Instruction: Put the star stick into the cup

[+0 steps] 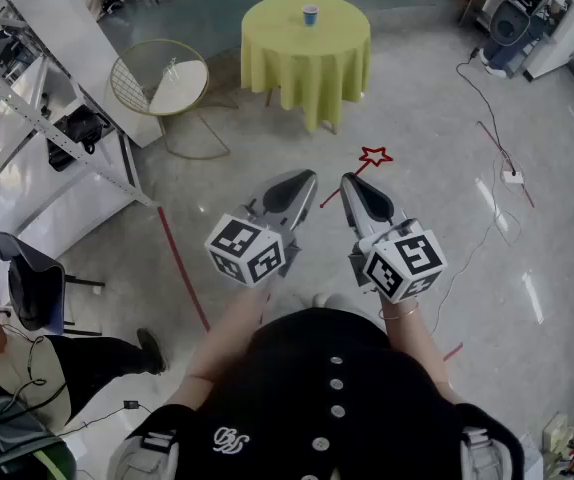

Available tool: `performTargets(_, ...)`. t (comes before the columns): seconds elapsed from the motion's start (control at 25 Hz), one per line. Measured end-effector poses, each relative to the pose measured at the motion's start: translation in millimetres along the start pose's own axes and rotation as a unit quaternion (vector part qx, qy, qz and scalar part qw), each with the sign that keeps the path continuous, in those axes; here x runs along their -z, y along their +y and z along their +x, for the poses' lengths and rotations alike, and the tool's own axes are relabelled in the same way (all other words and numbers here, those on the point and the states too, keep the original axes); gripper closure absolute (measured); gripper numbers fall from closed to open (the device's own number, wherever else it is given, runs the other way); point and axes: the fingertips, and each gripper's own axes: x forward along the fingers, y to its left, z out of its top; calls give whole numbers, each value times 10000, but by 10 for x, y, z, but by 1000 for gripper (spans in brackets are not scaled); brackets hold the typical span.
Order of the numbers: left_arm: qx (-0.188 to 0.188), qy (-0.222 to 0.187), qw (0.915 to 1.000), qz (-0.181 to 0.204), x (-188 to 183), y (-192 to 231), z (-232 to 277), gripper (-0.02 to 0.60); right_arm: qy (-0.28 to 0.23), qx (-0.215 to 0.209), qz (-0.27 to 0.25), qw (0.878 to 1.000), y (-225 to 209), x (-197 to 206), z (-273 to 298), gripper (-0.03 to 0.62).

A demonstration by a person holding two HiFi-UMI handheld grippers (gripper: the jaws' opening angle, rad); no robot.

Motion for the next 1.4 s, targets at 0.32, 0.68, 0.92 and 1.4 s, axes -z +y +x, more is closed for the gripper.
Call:
performTargets(0.32,61,191,9997,-137,180,4,31,566,209,77,141,9997,-63,135,50,588)
performTargets(0.68,16,204,9996,-170,169,110,-35,566,94,118,-16,9999,0,101,106,586)
performTargets(0.92,-12,167,9996,-210,127,157,-120,567,20,268,48,9996,12,92,123,586)
performTargets(1.4,-66,168,9986,-493,315,378,-9,567,165,395,180,9989,-124,287,285,586)
